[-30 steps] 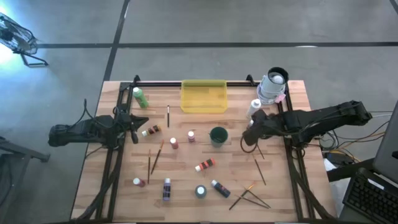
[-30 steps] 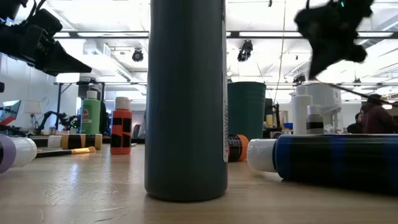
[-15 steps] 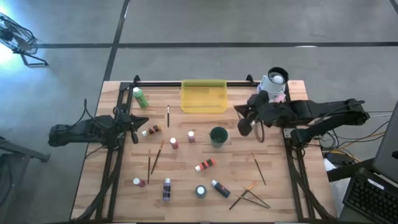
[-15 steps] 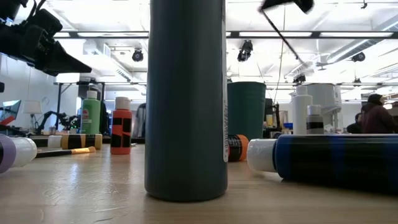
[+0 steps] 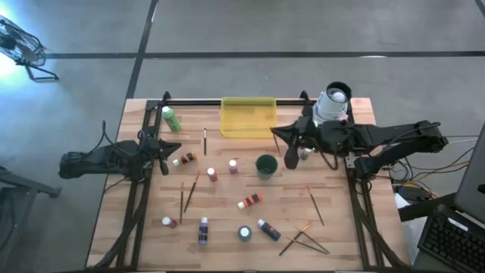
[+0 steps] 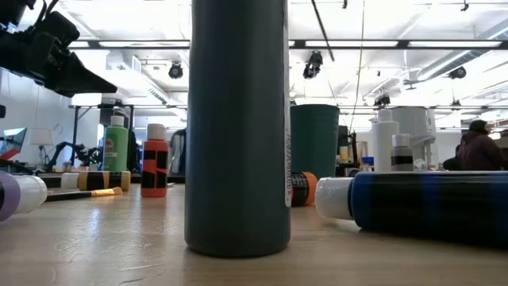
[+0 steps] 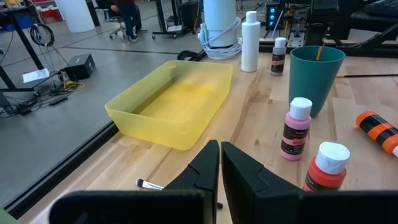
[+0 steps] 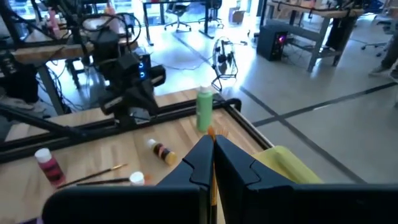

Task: Pick & Place Paint Supplies
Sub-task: Put the gold paint brush into the green cup

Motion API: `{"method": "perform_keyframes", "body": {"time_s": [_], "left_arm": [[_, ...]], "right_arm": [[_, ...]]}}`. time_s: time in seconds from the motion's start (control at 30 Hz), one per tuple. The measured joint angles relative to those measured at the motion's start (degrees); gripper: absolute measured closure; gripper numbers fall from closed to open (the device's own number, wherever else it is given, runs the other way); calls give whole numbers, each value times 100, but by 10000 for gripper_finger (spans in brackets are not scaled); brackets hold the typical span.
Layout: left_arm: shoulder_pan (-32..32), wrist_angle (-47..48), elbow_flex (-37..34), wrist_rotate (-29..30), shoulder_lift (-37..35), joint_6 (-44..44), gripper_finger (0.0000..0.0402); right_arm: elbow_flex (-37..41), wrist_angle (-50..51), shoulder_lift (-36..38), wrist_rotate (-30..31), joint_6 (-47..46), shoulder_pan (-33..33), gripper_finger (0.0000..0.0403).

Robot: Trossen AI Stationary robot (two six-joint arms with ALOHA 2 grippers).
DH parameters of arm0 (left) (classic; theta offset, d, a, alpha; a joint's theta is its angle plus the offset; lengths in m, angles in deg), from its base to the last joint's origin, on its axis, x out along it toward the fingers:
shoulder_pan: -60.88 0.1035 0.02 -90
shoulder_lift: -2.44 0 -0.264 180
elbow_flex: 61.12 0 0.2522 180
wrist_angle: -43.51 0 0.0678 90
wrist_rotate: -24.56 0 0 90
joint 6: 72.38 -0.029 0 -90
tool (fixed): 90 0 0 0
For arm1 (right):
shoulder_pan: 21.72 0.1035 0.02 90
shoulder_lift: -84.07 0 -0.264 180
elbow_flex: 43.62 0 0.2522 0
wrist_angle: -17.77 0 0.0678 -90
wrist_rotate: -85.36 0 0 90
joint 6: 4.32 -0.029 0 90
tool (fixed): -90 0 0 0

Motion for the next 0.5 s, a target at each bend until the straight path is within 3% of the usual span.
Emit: {"method": "perform_keyframes", "body": {"time_s": [0.23, 0.5], "left_arm": [[0, 3, 1, -2, 0, 0, 378], [0, 0, 1, -2, 2, 0, 378]], "right_arm": [[338, -928, -445, -269, 240, -2, 395], [1359, -2212, -483, -431, 135, -2, 395]]}}
